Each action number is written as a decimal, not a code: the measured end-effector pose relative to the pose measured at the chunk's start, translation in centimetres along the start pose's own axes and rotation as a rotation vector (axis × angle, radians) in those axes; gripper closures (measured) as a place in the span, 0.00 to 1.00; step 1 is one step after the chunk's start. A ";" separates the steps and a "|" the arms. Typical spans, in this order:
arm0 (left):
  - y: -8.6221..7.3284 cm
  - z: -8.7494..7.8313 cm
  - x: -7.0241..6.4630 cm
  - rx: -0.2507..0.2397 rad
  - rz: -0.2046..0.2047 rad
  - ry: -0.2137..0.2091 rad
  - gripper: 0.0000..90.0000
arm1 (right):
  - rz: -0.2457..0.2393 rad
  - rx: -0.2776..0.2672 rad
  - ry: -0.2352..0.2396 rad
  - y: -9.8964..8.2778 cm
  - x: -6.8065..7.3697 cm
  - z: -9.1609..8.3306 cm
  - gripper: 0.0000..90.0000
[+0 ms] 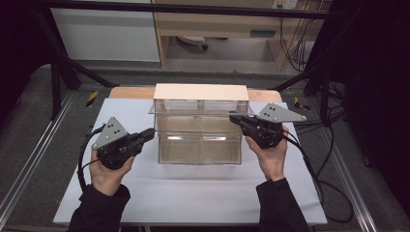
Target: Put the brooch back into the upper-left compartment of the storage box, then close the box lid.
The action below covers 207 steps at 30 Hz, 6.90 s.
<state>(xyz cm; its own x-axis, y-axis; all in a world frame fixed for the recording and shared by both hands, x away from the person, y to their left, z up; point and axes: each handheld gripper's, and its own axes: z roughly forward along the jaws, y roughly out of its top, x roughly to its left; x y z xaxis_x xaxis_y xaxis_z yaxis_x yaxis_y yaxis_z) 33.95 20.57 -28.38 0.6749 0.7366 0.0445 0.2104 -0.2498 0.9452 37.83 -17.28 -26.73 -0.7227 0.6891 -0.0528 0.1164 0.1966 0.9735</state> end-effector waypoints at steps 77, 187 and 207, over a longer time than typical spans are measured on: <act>1.3 3.5 0.1 0.056 -0.021 0.008 0.63 | -0.005 0.000 0.001 0.1 0.1 0.0 1.00; -15.7 -0.6 3.9 0.317 -0.117 0.096 0.06 | 0.064 0.107 0.021 -4.8 1.1 -0.1 1.00; -15.9 -0.4 3.9 0.324 -0.113 0.095 0.06 | 0.052 0.125 0.023 -5.4 1.4 -1.1 0.96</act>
<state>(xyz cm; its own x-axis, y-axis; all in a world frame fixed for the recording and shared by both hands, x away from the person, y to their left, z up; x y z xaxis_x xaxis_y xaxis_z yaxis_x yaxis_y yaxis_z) 32.91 27.68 -43.09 0.5688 0.8224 -0.0096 0.5037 -0.3391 0.7945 35.46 -18.17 -31.84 -0.7289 0.6846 0.0033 0.2369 0.2476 0.9395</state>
